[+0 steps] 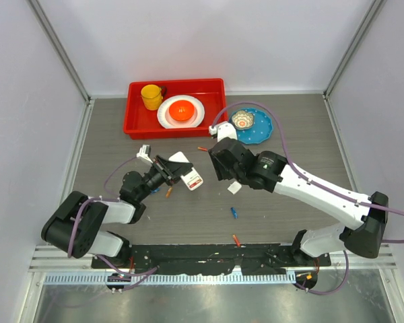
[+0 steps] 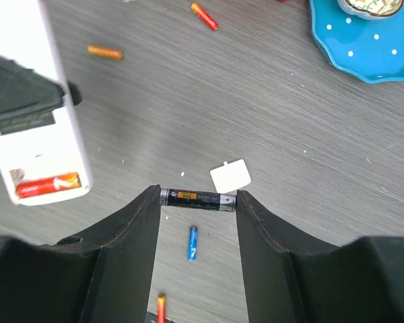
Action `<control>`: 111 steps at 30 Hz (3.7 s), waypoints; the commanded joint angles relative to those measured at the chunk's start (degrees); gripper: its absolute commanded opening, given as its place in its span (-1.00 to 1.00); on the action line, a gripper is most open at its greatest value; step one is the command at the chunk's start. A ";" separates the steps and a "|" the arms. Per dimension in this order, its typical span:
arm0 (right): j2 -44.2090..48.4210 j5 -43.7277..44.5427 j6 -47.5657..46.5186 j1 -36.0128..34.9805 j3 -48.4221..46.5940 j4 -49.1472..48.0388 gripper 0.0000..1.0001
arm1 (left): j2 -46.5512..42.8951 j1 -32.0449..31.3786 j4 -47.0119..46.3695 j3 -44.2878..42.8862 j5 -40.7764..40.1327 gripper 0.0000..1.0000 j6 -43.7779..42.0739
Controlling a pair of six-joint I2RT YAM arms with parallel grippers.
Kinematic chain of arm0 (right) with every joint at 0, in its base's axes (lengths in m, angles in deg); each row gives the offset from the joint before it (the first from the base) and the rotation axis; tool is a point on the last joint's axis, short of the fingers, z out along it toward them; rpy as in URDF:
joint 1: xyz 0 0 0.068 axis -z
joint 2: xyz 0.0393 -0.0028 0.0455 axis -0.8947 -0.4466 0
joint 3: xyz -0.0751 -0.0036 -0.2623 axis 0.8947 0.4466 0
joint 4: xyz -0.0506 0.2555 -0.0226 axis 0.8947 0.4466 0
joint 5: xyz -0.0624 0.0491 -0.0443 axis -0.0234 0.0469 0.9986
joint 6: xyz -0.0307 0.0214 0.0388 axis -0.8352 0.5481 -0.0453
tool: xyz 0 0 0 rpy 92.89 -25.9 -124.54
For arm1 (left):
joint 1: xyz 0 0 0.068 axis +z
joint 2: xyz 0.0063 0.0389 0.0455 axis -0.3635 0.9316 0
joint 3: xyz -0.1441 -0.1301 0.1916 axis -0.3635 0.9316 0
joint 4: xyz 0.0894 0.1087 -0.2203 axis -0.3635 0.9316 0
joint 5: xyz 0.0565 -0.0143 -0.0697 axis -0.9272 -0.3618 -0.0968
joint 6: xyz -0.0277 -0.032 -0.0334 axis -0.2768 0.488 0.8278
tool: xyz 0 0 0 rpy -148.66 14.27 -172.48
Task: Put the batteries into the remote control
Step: Pick up the battery from the center of the board, then load the battery into the remote control.
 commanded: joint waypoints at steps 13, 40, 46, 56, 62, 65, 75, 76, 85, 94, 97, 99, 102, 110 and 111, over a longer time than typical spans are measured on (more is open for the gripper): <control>-9.41 4.38 -5.02 -11.42 -13.65 9.61 -0.29 | 1.70 -2.08 -14.97 -3.51 -1.58 -0.99 0.08; -16.28 2.61 -6.70 -11.95 -18.49 8.56 -0.27 | 0.39 -2.43 -14.97 -2.98 -1.32 -0.99 0.70; -17.07 2.61 -6.87 -11.95 -18.66 7.95 -0.22 | 0.21 -2.60 -14.97 -2.80 -1.41 -0.99 0.78; -17.95 2.26 -6.70 -12.04 -18.58 7.51 -0.14 | 0.12 -2.52 -14.97 -2.71 -1.58 -0.99 0.61; -18.48 1.91 -6.17 -11.95 -18.75 7.16 -0.02 | 0.04 -2.52 -14.97 -2.63 -1.49 -0.99 0.70; -18.57 1.74 -6.26 -11.95 -18.84 7.07 0.02 | 0.03 -2.60 -14.97 -2.45 -1.58 -0.99 0.61; -18.57 1.91 -6.00 -11.95 -18.75 6.98 0.18 | 0.21 -2.60 -14.97 -2.54 -1.67 -0.99 0.52; -18.57 1.91 -6.00 -11.95 -18.84 7.07 0.19 | 0.21 -2.60 -14.97 -2.54 -1.58 -0.99 0.52; -18.31 1.91 -5.64 -11.95 -19.28 6.54 0.22 | 0.30 -2.52 -14.97 -2.36 -1.67 -0.99 0.43; -17.95 2.00 -5.20 -11.95 -20.77 5.49 0.30 | 0.47 -2.60 -14.97 -2.36 -1.76 -0.99 0.26; -17.43 2.18 -4.85 -11.95 -21.30 5.13 0.31 | 0.65 -2.61 -14.97 -2.28 -1.76 -0.99 0.17; -16.55 2.09 -4.59 -11.95 -21.65 4.87 0.32 | 0.91 -2.61 -14.97 -2.36 -1.93 -0.99 0.17; -15.59 1.74 -4.06 -11.95 -21.91 4.78 0.33 | 1.18 -2.60 -14.97 -2.36 -1.93 -0.99 0.08; -8.91 3.57 -1.70 -11.95 -19.12 4.61 0.35 | 1.88 -2.60 -14.97 -2.89 -1.93 -0.99 -0.18; -7.16 4.36 -1.08 -11.95 -17.62 3.82 0.35 | 2.06 -2.60 -14.97 -2.89 -1.93 -0.99 -0.18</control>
